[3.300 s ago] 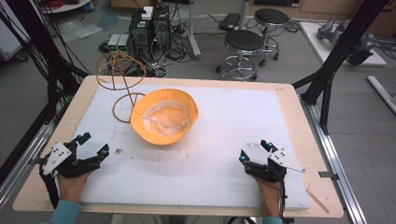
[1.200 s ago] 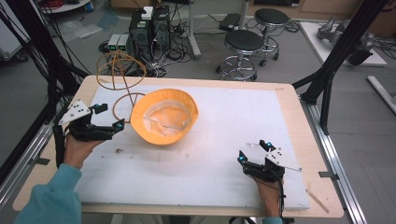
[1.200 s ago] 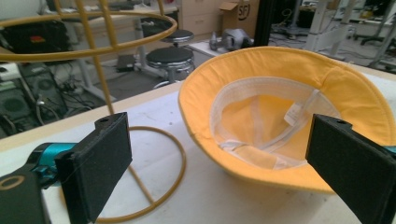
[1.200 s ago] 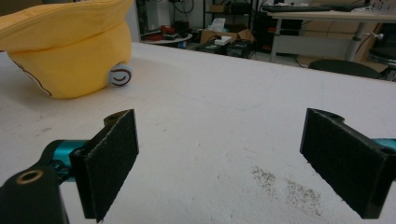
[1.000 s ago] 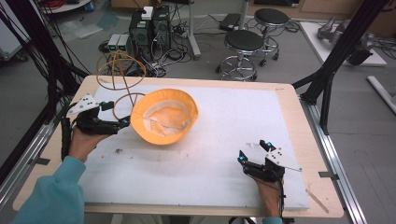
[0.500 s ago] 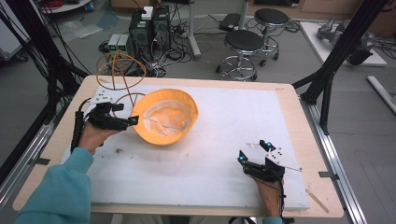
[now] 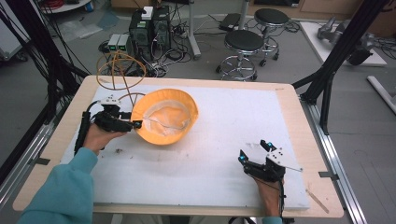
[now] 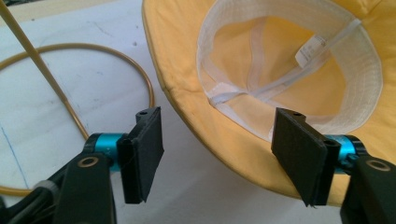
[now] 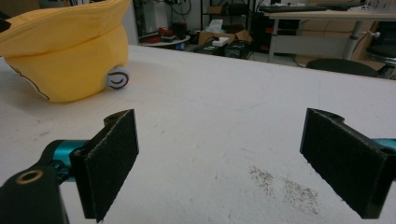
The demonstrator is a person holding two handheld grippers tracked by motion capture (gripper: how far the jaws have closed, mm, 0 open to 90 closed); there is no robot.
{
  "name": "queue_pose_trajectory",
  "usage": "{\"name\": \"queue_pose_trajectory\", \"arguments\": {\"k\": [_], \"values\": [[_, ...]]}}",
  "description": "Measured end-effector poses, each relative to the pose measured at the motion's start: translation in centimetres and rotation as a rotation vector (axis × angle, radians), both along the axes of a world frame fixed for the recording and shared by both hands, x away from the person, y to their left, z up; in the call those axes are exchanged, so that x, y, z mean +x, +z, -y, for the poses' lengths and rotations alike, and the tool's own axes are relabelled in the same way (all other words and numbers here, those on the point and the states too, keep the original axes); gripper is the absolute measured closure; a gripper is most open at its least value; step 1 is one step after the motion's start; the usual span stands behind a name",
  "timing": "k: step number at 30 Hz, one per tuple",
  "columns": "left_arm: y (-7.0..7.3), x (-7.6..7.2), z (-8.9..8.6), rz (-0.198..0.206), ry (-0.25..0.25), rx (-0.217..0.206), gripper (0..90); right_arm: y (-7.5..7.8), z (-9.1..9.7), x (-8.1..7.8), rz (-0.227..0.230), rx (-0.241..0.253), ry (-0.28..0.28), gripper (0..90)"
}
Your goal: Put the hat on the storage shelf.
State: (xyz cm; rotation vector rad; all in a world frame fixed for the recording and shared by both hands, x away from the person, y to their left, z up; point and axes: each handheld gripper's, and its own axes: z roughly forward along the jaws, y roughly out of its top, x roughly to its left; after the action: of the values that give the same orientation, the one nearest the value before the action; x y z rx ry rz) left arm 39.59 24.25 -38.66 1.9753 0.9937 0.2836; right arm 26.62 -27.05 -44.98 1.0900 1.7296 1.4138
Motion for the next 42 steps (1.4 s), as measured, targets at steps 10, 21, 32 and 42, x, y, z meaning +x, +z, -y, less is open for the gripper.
{"name": "queue_pose_trajectory", "arguments": {"k": [10,21,32,42], "values": [[0.2,-0.4,0.2,0.003,-0.027,0.021,68.2,0.0,0.0,0.0,0.004,0.001,-0.001,10.4],[0.7,-1.1,0.7,0.05,-0.057,0.023,86.6,0.0,0.0,0.0,0.006,0.002,-0.005,10.4],[1.9,-1.9,-0.1,0.085,-0.049,-0.024,86.8,0.0,0.0,0.0,0.007,0.001,-0.005,10.4],[3.3,-2.8,-3.0,0.127,-0.005,-0.056,86.9,0.0,-0.1,-0.1,0.008,-0.003,-0.009,10.4]]}}
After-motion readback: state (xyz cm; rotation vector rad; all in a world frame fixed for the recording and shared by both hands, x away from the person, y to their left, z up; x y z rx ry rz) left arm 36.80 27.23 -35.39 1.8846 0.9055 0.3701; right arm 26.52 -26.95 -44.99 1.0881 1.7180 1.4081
